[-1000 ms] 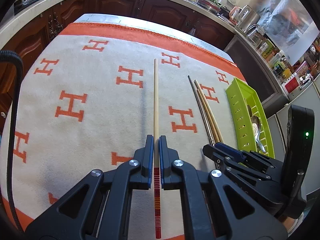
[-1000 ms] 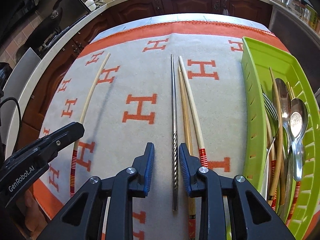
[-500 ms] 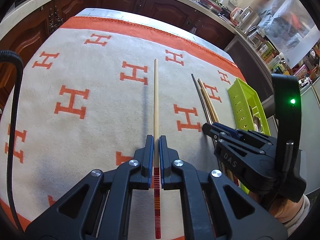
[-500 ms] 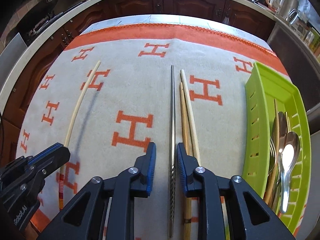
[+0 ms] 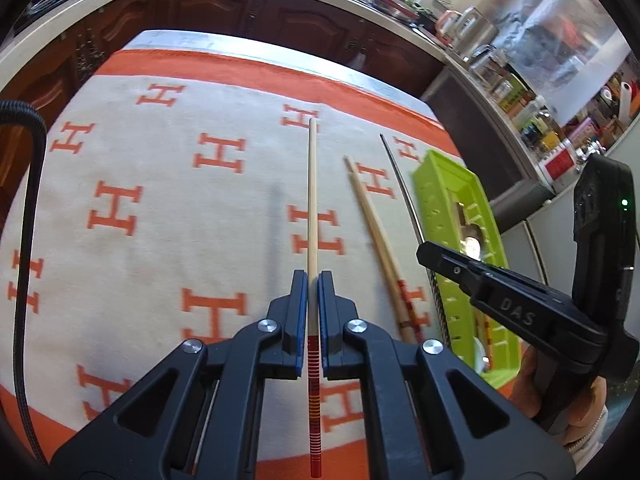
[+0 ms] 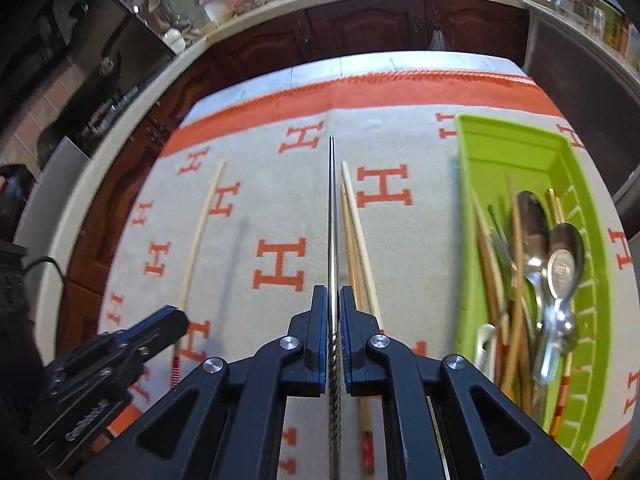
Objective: Organize utensils
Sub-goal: 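Carry both chopsticks into the green tray and open both tools, then move both tools back over the last two pale chopsticks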
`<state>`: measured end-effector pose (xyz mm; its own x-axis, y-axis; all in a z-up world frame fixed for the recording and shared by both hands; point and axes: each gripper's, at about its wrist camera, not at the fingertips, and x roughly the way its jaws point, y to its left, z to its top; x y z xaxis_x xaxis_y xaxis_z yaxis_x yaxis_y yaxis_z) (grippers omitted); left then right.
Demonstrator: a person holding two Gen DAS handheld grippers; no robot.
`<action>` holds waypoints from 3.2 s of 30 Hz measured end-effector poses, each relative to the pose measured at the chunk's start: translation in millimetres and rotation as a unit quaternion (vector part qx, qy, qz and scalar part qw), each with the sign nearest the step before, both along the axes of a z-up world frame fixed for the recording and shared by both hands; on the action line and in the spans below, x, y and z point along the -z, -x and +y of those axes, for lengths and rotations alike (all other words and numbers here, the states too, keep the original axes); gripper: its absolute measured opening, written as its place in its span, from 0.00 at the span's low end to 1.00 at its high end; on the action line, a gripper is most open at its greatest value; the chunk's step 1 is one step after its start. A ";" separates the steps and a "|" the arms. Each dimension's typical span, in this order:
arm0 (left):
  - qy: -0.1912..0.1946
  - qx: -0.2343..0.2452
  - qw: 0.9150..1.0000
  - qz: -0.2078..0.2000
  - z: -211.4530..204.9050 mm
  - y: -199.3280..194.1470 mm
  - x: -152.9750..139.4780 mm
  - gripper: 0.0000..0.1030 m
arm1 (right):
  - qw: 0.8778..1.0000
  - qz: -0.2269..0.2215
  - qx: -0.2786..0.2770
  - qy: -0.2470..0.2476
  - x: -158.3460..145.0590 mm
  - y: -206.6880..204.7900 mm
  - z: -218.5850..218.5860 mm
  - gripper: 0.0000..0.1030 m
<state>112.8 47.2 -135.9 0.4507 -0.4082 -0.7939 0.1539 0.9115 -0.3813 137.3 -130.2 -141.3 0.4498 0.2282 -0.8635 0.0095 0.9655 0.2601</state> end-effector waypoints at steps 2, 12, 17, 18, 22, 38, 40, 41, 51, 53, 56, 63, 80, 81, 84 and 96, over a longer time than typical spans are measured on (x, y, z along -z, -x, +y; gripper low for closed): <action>0.008 0.017 1.000 0.002 -15.7 1.9 -7.1 0.03 | 1.000 -0.012 0.008 -0.015 -13.3 12.3 -14.9 0.05; 0.026 0.106 0.994 0.003 -129.5 3.0 -40.5 0.03 | 0.994 -0.056 0.086 -0.037 -40.9 70.4 -114.4 0.05; 0.013 0.123 0.992 0.027 -176.0 -1.2 -28.8 0.03 | 0.992 -0.048 0.111 -0.046 -26.4 82.5 -154.4 0.05; 0.008 0.124 0.992 0.029 -182.4 -2.3 -25.1 0.03 | 0.991 -0.045 0.113 -0.047 -20.7 82.8 -159.5 0.05; -0.017 0.118 0.992 0.031 -199.5 -8.7 -10.2 0.03 | 0.992 -0.034 0.107 -0.054 -6.6 79.7 -169.6 0.06; -0.072 0.083 0.994 -0.002 -161.1 10.6 -19.5 0.42 | 0.996 -0.046 0.070 -0.037 15.0 69.5 -147.8 0.31; -0.072 0.080 0.994 -0.004 -153.6 13.5 -20.3 0.42 | 0.996 -0.047 0.067 -0.034 13.6 71.1 -144.0 0.33; -0.074 0.079 0.994 -0.004 -151.0 14.5 -20.3 0.42 | 0.996 -0.049 0.067 -0.034 13.0 71.7 -142.3 0.34; -0.086 0.055 0.995 -0.010 -124.4 20.3 -18.6 0.42 | 0.997 -0.040 0.063 -0.027 12.5 81.2 -133.6 0.35; -0.086 0.052 0.995 -0.012 -120.6 21.3 -19.5 0.42 | 0.997 -0.039 0.061 -0.024 12.1 81.5 -130.7 0.35; -0.091 0.047 0.995 -0.018 -113.7 24.0 -21.1 0.42 | 0.997 -0.039 0.056 -0.019 10.1 82.2 -123.7 0.35; -0.106 0.044 0.992 -0.043 -100.3 33.3 -29.0 0.42 | 0.998 -0.043 0.037 -0.010 1.2 84.6 -105.2 0.35; -0.116 -0.029 0.990 -0.074 -17.3 17.7 -49.1 0.42 | 0.993 -0.104 -0.042 0.049 -48.8 53.1 -27.7 0.36; -0.115 -0.033 0.990 -0.076 -11.5 13.9 -51.0 0.42 | 0.993 -0.098 -0.048 0.055 -47.8 45.4 -23.3 0.36; -0.114 -0.041 0.990 -0.079 -3.0 4.6 -53.9 0.42 | 0.994 -0.072 -0.059 0.055 -39.6 18.9 -15.4 0.31; -0.087 -0.038 0.995 -0.042 7.4 -19.5 -24.8 0.42 | 0.989 0.080 -0.098 0.071 35.4 -48.1 2.3 0.06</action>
<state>132.3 54.6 -111.1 0.5433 -0.2299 -0.8074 0.1070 0.9729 -0.2050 185.4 -127.9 -176.7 0.2644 0.1693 -0.9495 -0.1514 0.9796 0.1325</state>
